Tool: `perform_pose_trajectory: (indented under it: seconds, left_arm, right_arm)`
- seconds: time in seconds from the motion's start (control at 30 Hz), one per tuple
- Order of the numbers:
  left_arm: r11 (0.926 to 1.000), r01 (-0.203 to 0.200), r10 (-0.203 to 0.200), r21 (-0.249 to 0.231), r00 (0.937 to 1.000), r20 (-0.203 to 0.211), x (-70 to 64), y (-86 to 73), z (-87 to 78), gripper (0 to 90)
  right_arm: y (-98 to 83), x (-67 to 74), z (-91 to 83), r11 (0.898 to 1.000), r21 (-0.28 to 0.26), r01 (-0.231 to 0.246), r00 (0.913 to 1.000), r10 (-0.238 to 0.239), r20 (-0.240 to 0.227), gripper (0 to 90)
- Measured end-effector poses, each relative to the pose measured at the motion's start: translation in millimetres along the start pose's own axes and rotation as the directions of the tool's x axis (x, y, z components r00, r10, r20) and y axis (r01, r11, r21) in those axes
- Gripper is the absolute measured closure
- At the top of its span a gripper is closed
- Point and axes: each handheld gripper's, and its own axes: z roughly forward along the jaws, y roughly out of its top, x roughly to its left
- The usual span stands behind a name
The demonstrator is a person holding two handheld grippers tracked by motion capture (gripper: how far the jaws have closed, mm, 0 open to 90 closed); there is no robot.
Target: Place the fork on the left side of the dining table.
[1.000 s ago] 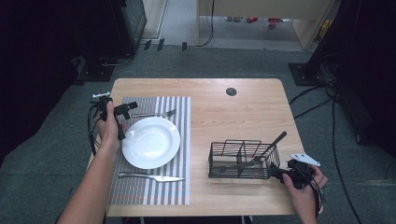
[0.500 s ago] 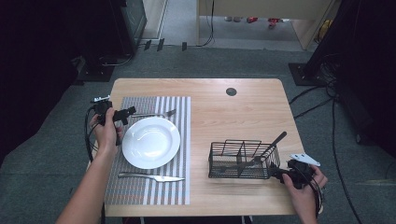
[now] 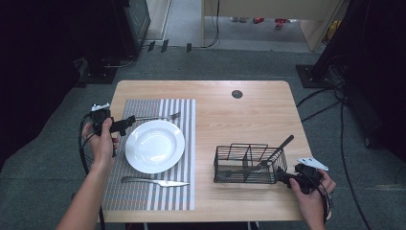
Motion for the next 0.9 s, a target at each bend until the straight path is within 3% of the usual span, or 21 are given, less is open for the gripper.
perform_pose_trajectory:
  seconds: [0.07, 0.13, 0.23, 0.5, 0.57, 0.9]
  left_arm:
    - [0.9999, -0.013, 0.013, 0.003, 0.9995, 0.029, -2.5, -3.7, -7.9, 0.0]
    - [0.9995, -0.031, 0.031, -0.001, 0.9994, 0.012, -4.9, -6.9, -13.2, 0.0]
    - [0.9985, -0.054, 0.054, -0.002, 0.9984, 0.018, -6.5, -13.0, -20.5, 0.0]
    - [0.9977, -0.067, 0.067, -0.009, 0.9975, 0.022, -2.6, -30.2, -32.8, 0.0]
    - [0.9971, -0.075, 0.075, 0.002, 0.9964, 0.039, -2.3, -35.9, -37.9, 0.0]
    - [0.9935, -0.114, 0.114, -0.009, 0.9931, 0.028, -0.5, -55.2, -58.8, 0.0]
  right_arm:
    - [0.0, 0.0, 0.0, 1.000, 0.000, 0.000, 1.0000, 0.000, 0.000, 0.0]
    - [0.0, 0.0, 0.0, 1.000, 0.000, 0.000, 1.0000, 0.000, 0.000, 0.0]
    - [0.0, 0.0, 0.0, 1.000, 0.000, 0.000, 1.0000, 0.000, 0.000, 0.0]
    - [0.0, 0.0, 0.0, 1.000, 0.000, 0.000, 1.0000, 0.000, 0.000, 0.0]
    - [0.0, 0.0, 0.0, 1.000, 0.000, 0.000, 1.0000, 0.000, 0.000, 0.0]
    - [0.1, 0.0, -0.1, 1.000, 0.002, 0.000, 1.0000, 0.000, 0.000, 0.0]
